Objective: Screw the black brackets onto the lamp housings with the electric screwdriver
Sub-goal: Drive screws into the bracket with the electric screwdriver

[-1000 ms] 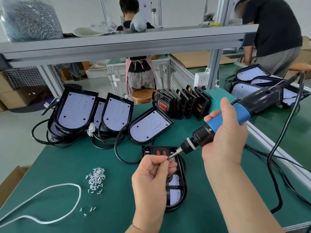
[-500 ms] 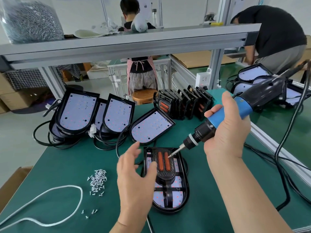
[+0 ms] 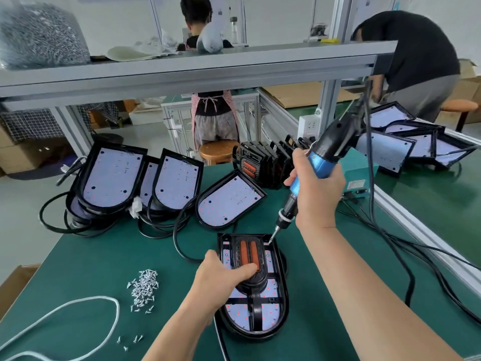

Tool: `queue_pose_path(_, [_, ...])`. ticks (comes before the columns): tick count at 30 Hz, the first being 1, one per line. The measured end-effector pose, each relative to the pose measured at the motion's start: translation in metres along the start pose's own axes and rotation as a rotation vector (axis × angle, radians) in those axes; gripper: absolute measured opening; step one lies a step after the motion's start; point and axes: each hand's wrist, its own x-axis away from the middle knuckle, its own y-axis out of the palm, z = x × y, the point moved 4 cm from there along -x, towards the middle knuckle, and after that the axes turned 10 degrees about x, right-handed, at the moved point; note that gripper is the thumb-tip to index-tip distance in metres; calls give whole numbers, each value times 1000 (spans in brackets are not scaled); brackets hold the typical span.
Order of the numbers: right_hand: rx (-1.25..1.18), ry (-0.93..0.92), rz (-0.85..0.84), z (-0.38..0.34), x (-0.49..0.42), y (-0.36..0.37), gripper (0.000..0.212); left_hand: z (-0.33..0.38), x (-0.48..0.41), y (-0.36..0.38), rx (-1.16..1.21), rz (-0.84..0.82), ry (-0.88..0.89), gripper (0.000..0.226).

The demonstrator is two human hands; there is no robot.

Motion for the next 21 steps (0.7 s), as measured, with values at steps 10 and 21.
queue_pose_path(10, [78, -2, -73, 23, 0, 11, 33, -11, -7, 1, 78, 13, 16, 57])
queue_pose_path(21, [129, -10, -136, 27, 2, 21, 31, -13, -8, 1, 58, 19, 30, 55])
